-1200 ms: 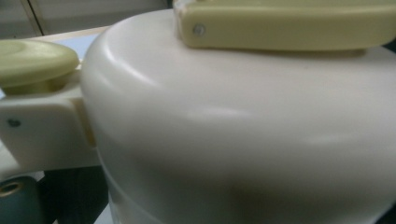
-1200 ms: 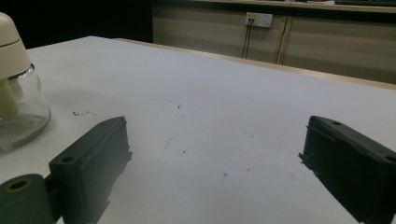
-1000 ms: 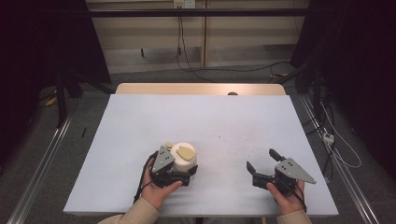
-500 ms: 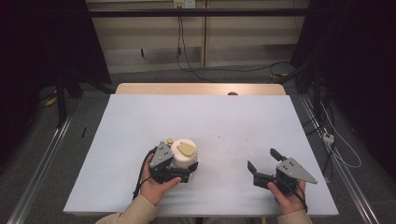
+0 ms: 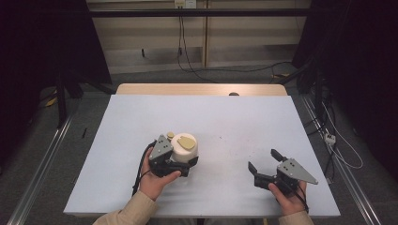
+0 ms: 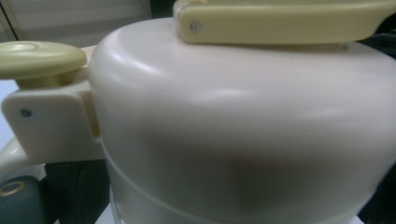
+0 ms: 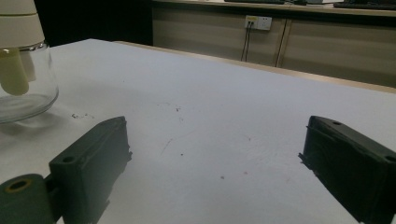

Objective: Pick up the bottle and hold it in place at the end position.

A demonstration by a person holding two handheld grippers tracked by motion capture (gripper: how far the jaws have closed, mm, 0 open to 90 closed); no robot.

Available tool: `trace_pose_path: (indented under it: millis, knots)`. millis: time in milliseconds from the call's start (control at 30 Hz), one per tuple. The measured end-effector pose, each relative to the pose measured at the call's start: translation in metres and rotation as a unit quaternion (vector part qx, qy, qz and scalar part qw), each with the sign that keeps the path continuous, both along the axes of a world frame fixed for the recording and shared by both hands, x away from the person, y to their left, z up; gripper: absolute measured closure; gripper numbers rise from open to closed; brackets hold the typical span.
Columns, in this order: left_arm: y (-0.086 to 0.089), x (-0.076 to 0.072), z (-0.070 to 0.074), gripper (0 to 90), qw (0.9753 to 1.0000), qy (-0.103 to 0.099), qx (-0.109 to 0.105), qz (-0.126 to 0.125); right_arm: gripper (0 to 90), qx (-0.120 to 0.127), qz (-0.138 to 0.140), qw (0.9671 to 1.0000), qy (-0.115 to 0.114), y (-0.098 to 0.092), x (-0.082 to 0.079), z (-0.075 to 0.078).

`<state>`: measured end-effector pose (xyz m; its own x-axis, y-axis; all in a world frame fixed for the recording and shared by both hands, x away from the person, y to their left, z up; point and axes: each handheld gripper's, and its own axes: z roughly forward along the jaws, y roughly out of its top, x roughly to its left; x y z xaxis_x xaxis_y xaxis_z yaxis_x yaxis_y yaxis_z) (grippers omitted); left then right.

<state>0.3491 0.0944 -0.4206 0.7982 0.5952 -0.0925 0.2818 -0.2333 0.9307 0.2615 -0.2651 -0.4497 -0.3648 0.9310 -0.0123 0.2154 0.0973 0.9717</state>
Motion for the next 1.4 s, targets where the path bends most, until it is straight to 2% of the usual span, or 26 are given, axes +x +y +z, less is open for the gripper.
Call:
trace_pose_path:
  millis: [567,1100,1400]
  knots:
    - [-0.011,0.017,0.008,5.1,0.9999,0.001,-0.001,-0.014,6.2,0.000,0.002,1.0000,0.000,0.002,0.000,0.000]
    - [-0.017,0.028,0.005,5.1,1.0000,0.005,-0.001,-0.008,6.2,0.001,0.004,1.0000,-0.002,0.002,0.000,0.001]
    - [-0.021,0.033,0.007,5.1,0.9999,0.003,-0.009,-0.008,6.2,0.003,0.002,1.0000,-0.001,0.001,0.000,0.001]
